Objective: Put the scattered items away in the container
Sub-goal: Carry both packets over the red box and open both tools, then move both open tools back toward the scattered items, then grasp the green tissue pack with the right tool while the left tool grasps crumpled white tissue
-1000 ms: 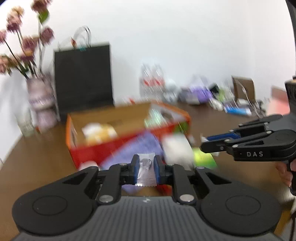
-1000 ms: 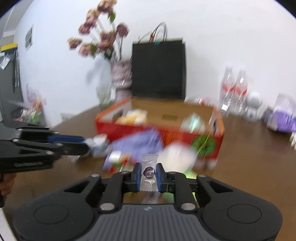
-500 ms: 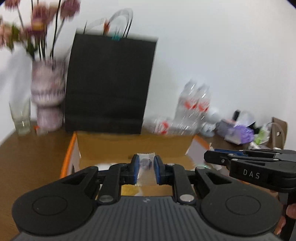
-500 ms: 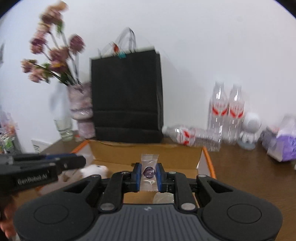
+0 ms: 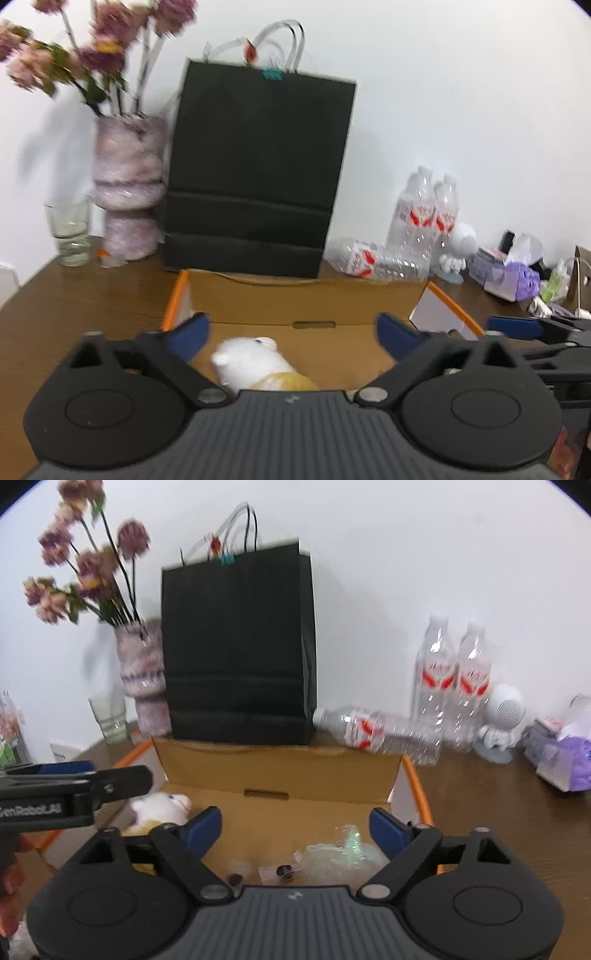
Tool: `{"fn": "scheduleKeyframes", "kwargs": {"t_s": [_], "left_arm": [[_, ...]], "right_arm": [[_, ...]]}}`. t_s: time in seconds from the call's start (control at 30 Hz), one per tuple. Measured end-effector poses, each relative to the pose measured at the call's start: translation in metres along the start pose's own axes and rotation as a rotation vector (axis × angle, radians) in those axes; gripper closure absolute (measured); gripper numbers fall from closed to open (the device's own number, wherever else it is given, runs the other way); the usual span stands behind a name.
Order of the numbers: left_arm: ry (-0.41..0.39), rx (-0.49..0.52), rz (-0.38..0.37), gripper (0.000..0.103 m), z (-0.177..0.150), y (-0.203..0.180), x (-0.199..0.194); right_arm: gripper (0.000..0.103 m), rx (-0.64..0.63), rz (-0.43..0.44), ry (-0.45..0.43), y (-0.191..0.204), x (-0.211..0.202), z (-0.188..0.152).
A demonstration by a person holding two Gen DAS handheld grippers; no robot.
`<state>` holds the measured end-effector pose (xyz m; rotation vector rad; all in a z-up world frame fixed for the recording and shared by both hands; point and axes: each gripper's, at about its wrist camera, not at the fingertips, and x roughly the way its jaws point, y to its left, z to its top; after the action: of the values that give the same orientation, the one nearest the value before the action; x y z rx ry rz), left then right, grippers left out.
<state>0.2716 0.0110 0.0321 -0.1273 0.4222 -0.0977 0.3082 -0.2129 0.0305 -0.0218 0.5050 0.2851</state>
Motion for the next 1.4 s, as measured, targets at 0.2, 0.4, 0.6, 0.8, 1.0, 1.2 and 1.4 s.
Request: {"fn": "scheduleKeyframes", "kwargs": {"t_s": [0.2, 0.4, 0.6, 0.8, 1.0, 1.2, 1.4], "left_arm": [[-0.073, 0.059, -0.028, 0.000, -0.012, 0.005, -0.079], [-0.052, 0.149, 0.021, 0.000, -0.064, 0.005, -0.140], [0.074, 0.156, 0.038, 0.000, -0.125, 0.010, -0.170], [0.103, 0.158, 0.046, 0.000, -0.133, 0.011, -0.173], [0.101, 0.159, 0.050, 0.000, -0.129, 0.010, -0.165], [0.167, 0.135, 0.097, 0.000, -0.126, 0.026, -0.130], [0.206, 0.105, 0.113, 0.001, -0.121, 0.042, -0.098]], "right_arm": [[0.000, -0.035, 0.007, -0.046, 0.005, -0.075, -0.018], [0.000, -0.063, 0.016, -0.057, 0.008, -0.143, -0.071], [0.000, -0.044, -0.021, 0.015, 0.012, -0.177, -0.130], [0.001, -0.045, -0.045, 0.085, 0.013, -0.177, -0.153], [0.001, -0.045, -0.046, 0.081, 0.014, -0.175, -0.152], [0.006, -0.041, -0.053, 0.123, 0.004, -0.150, -0.152], [0.009, -0.088, -0.025, 0.185, -0.006, -0.111, -0.142]]}}
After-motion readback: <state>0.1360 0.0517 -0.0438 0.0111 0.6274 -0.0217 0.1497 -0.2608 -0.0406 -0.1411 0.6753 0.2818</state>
